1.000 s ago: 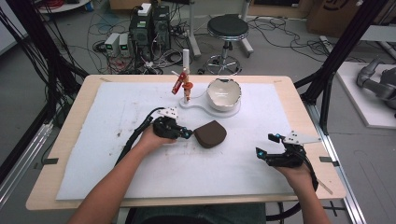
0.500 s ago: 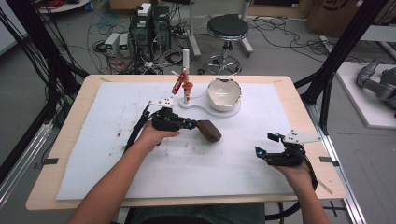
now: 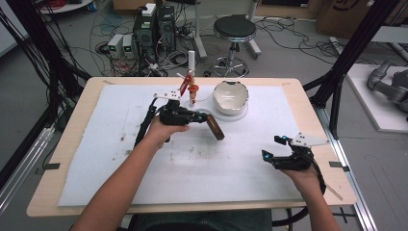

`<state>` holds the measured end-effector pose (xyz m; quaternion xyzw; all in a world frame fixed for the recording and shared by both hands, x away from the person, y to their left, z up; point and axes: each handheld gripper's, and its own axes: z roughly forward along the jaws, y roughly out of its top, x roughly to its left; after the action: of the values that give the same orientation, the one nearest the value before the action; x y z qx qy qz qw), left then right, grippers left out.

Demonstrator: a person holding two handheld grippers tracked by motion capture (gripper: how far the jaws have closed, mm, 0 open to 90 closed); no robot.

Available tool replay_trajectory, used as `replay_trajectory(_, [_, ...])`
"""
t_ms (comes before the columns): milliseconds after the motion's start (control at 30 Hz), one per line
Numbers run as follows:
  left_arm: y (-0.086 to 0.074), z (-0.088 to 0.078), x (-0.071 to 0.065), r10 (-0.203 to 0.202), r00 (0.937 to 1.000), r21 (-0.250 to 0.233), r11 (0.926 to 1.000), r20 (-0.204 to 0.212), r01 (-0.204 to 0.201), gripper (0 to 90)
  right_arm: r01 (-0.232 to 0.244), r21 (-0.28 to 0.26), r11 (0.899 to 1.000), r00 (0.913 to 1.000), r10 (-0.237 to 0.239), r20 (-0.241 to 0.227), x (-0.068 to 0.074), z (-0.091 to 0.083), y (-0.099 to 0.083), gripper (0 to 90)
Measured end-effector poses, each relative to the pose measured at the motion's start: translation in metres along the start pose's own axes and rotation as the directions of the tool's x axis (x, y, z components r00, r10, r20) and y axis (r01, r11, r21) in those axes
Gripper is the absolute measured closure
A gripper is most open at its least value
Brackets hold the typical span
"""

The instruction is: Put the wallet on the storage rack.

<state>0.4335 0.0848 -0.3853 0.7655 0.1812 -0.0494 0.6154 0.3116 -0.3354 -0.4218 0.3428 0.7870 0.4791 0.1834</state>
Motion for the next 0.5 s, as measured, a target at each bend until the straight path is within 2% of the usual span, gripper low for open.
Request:
replay_trajectory(233, [0.018, 0.011, 0.005, -0.003, 1.0, -0.04, 0.9992, -0.006, 0.003, 88.3, 0.0, -0.002, 1.0, 1.0, 0.0, -0.002, 0.0, -0.001, 0.0, 18.1])
replay_trajectory(500, [0.038, 0.02, 0.012, -0.003, 0.9998, -0.061, 0.9981, -0.019, 0.002, 88.3, -0.004, -0.002, 1.0, 1.0, 0.004, -0.006, 0.0, -0.001, -0.001, 18.1])
